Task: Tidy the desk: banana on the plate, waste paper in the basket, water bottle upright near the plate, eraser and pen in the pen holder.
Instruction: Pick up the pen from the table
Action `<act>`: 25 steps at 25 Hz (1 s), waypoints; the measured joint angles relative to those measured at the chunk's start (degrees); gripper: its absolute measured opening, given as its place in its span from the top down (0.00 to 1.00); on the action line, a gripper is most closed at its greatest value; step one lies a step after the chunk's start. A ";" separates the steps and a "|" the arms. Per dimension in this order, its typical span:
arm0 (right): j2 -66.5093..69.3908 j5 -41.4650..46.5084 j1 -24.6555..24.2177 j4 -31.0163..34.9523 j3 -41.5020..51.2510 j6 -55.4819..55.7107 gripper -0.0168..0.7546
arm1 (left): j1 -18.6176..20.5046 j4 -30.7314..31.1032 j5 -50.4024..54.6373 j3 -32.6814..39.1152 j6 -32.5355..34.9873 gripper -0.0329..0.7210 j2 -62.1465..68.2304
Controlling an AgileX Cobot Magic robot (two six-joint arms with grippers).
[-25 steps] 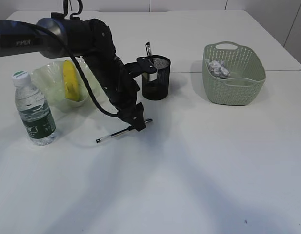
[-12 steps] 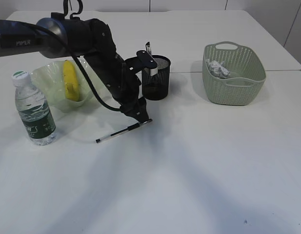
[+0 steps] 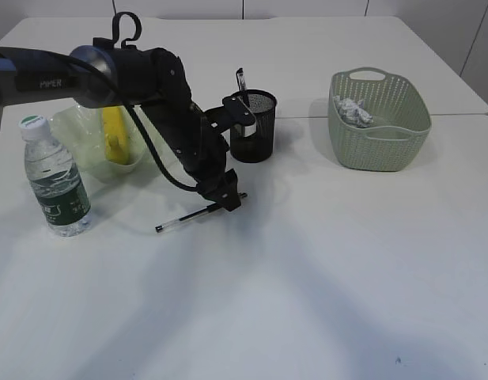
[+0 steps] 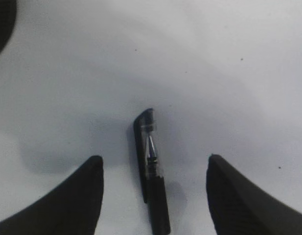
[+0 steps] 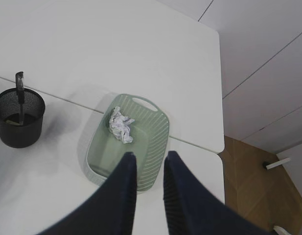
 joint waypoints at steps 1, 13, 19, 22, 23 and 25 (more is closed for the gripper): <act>0.00 0.00 0.00 0.00 0.00 0.00 0.79 | 0.00 0.00 0.00 0.00 0.00 0.33 0.00; 0.00 0.00 0.00 -0.10 0.00 0.00 0.79 | 0.00 0.00 -0.68 0.00 0.00 0.33 0.72; 0.00 0.00 0.00 -0.10 0.00 0.00 0.79 | 0.00 0.00 -0.71 0.00 0.00 0.33 0.76; 0.00 0.00 0.00 -0.10 0.00 0.00 0.79 | 0.00 0.00 -0.71 0.00 0.00 0.33 1.09; 0.00 0.00 0.00 -0.10 0.00 0.00 0.79 | 0.00 0.00 -0.71 0.00 0.00 0.33 1.17; 0.00 0.00 0.00 -0.10 0.00 0.00 0.79 | 0.00 0.00 -0.71 0.00 0.00 0.33 1.31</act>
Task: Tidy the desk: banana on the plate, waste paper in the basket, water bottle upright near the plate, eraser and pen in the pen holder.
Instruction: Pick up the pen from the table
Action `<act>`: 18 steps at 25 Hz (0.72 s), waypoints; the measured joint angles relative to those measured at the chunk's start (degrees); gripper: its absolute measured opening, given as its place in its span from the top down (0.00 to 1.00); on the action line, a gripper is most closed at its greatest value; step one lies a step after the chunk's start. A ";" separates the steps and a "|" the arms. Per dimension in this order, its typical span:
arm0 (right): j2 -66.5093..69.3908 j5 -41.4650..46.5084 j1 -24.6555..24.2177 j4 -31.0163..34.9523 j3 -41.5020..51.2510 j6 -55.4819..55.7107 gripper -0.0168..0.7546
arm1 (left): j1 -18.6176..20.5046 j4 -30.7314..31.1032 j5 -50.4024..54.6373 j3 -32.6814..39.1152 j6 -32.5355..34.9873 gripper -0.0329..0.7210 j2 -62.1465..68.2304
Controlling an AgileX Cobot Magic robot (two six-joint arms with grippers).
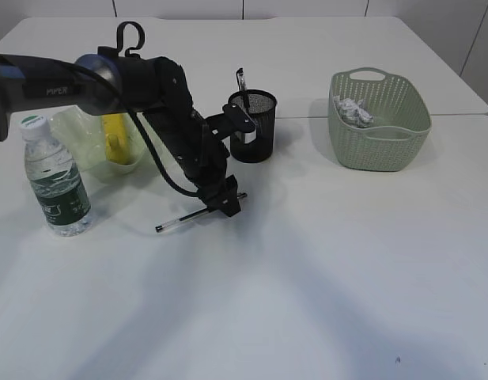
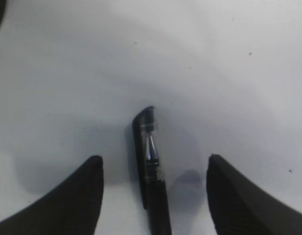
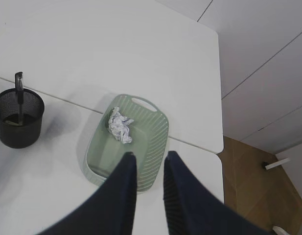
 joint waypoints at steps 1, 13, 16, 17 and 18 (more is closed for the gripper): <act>0.00 0.00 0.00 0.00 0.00 0.00 0.79 | 0.00 0.00 0.00 0.00 0.00 0.33 0.00; 0.00 0.00 0.00 0.00 0.00 0.00 0.79 | 0.00 0.00 2.49 -0.12 0.00 0.33 0.14; 0.00 0.00 0.00 0.00 0.00 0.00 0.79 | 0.00 0.00 2.49 -0.22 0.00 0.33 0.14; 0.00 0.00 0.00 0.00 0.00 0.00 0.79 | 0.00 0.00 2.53 -0.22 0.00 0.33 0.14; 0.00 0.00 0.00 0.00 0.00 0.00 0.79 | 0.00 0.00 2.53 -0.22 0.00 0.33 0.14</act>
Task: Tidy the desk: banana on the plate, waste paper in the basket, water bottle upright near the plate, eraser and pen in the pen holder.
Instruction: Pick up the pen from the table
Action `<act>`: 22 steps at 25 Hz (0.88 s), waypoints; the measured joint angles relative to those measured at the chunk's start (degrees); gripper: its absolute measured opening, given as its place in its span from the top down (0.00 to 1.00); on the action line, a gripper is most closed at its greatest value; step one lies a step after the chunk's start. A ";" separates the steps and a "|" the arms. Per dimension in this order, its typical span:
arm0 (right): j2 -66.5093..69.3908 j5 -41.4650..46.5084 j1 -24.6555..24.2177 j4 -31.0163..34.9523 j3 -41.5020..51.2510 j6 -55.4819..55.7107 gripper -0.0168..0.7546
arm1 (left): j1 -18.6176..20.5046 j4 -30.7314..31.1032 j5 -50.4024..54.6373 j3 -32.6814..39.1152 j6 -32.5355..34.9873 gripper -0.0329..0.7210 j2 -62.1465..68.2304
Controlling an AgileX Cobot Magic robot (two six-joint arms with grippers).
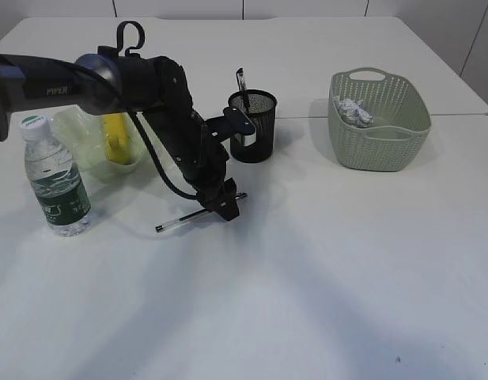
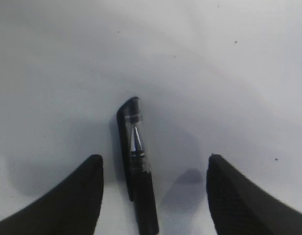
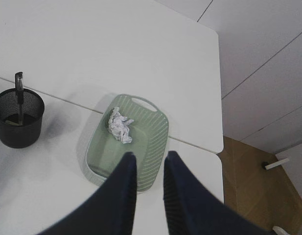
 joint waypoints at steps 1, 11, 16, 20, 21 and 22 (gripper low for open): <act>0.00 0.00 0.00 0.00 0.00 0.00 0.79 | 0.00 0.00 0.00 0.00 0.00 0.33 0.00; 0.00 0.00 0.00 -0.07 0.00 0.00 0.79 | 0.00 0.61 0.52 0.00 -0.03 0.33 0.00; 0.00 0.00 0.00 -0.07 0.00 0.00 0.79 | 0.00 2.07 1.48 -0.11 -1.75 0.33 0.00; 0.00 0.00 0.00 -0.07 0.00 0.00 0.79 | 0.00 2.38 2.22 -0.19 -1.99 0.34 -0.10; 0.00 0.00 0.00 -0.07 0.00 0.00 0.79 | 0.00 2.38 2.36 -0.19 -1.99 0.34 -0.10; 0.00 0.00 0.00 -0.07 0.00 0.00 0.79 | 0.00 2.50 2.66 -0.19 -2.09 0.34 -0.10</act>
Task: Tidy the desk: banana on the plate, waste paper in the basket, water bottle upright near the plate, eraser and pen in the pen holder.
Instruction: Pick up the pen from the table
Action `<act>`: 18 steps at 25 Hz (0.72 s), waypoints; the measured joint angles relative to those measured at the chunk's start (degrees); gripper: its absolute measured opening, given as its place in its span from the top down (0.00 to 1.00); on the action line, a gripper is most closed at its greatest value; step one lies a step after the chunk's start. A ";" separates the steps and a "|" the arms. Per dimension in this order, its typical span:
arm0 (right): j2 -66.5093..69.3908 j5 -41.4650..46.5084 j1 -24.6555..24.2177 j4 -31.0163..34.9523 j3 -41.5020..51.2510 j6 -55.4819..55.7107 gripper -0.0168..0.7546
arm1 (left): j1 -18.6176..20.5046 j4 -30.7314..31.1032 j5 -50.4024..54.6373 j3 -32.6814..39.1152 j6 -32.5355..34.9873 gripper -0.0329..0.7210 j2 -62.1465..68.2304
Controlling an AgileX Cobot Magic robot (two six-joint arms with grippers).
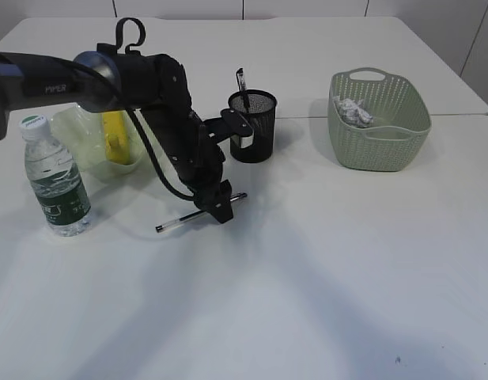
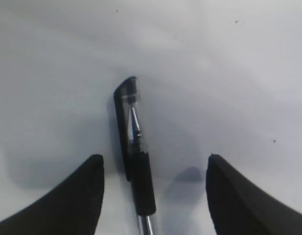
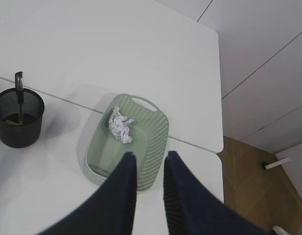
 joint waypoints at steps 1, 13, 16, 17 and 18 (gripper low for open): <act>0.00 0.00 0.00 0.00 0.00 0.00 0.79 | 0.00 0.08 0.28 0.00 0.06 0.34 0.00; 0.00 0.00 0.00 0.00 0.00 0.00 0.79 | 0.00 1.70 1.22 0.00 -0.07 0.60 -0.10; 0.00 0.00 0.00 0.00 0.00 0.00 0.79 | 0.00 1.77 1.22 0.00 -0.07 0.63 -0.10; 0.00 0.00 0.00 0.00 0.00 0.00 0.79 | 0.00 1.77 1.22 0.00 -0.07 0.64 -0.10; 0.00 0.00 0.00 0.00 0.00 0.00 0.79 | 0.00 1.77 1.22 0.00 -0.16 0.64 -0.10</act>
